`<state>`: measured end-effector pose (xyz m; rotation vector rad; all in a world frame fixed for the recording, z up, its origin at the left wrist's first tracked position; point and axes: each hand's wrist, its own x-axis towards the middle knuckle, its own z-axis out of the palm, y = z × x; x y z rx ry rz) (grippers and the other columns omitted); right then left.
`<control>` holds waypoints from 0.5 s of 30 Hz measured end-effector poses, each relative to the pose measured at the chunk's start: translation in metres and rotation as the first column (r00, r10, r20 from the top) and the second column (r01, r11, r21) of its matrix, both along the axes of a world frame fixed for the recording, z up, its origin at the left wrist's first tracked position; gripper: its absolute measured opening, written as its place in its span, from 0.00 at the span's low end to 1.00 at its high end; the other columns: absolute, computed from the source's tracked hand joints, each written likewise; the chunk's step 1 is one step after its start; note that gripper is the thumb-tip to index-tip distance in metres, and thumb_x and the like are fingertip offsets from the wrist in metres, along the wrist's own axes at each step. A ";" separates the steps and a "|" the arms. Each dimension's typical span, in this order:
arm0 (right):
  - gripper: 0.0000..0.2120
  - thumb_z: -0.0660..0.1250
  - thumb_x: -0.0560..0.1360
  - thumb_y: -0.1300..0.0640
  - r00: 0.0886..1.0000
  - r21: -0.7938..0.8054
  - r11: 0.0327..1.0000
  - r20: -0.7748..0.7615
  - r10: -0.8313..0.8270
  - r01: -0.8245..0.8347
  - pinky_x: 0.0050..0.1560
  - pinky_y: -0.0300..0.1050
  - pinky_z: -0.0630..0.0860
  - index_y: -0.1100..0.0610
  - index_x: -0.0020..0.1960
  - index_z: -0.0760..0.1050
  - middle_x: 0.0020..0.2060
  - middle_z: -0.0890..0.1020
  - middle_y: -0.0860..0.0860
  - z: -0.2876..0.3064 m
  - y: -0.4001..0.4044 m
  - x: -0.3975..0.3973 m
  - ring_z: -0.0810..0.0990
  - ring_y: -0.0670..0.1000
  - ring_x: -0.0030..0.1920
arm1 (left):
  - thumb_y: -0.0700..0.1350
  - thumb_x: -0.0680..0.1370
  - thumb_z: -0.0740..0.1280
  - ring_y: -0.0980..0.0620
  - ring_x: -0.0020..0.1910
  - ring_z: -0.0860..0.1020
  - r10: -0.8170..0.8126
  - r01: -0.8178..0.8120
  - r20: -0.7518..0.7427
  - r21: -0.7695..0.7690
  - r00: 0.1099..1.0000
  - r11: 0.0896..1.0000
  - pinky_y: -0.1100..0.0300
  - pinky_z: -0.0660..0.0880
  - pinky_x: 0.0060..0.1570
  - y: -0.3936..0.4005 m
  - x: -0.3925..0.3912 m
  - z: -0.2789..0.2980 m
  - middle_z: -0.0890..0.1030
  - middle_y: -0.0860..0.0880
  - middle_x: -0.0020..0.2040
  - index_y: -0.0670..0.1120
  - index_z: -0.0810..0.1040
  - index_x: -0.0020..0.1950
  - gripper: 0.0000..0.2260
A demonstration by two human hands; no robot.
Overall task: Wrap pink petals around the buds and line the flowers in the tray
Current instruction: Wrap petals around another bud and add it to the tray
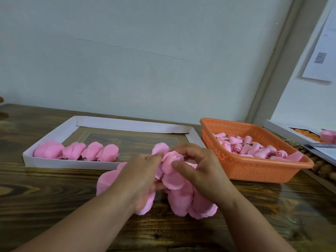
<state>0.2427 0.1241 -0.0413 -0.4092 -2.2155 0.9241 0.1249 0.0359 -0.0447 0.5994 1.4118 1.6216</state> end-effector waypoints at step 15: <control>0.11 0.73 0.69 0.65 1.000 0.021 1.000 0.007 0.021 -0.021 0.56 0.38 0.73 0.49 0.43 0.82 0.53 0.79 0.41 0.005 0.009 0.008 0.77 0.42 0.55 | 0.52 0.82 0.58 0.47 0.49 0.81 -0.001 -0.001 -0.332 -0.007 0.943 1.000 0.51 0.77 0.53 -0.005 0.004 0.002 0.85 0.48 0.44 0.50 0.83 0.49 0.15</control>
